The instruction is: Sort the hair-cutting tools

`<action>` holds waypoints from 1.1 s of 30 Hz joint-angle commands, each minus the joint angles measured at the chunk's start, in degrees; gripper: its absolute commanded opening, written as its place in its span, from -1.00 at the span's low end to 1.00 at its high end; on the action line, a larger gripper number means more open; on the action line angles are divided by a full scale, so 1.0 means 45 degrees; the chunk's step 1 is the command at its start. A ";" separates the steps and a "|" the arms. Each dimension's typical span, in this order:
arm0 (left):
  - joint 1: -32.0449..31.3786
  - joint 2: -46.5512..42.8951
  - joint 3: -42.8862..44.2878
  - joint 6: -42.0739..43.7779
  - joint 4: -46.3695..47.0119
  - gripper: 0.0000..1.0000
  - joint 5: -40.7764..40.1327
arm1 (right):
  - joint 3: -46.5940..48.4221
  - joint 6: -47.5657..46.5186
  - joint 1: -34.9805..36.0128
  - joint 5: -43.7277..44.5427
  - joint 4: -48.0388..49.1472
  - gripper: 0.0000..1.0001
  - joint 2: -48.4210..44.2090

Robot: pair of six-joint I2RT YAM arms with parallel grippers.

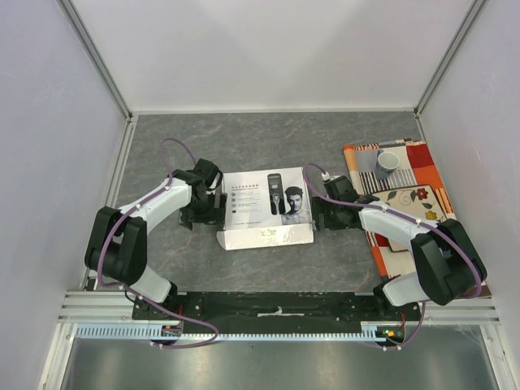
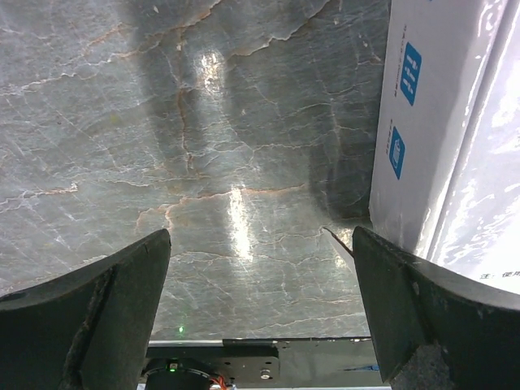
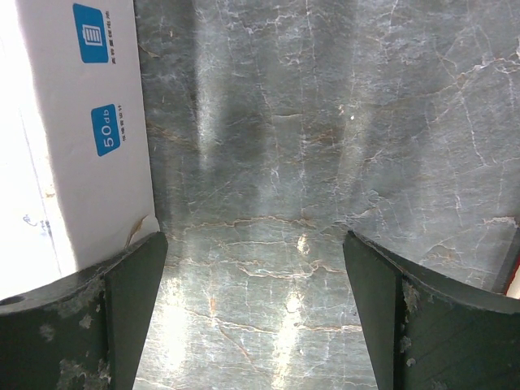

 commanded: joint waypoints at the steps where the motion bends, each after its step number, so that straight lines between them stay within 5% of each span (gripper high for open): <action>1: -0.0160 -0.0201 0.0142 0.0600 -0.0338 0.98 0.0602 | 0.0036 0.0397 0.0137 -0.0873 0.0135 0.96 0.0085; 21: -0.0375 -0.0005 -0.0053 0.0679 0.0364 0.97 0.4683 | 0.0446 0.0064 0.0137 -0.1575 -0.0998 0.96 -0.0814; 33: -0.0141 0.0424 -0.0346 0.0268 0.1244 0.97 0.4023 | 0.0309 -0.0131 0.0137 -0.0991 -0.1506 0.96 -0.1185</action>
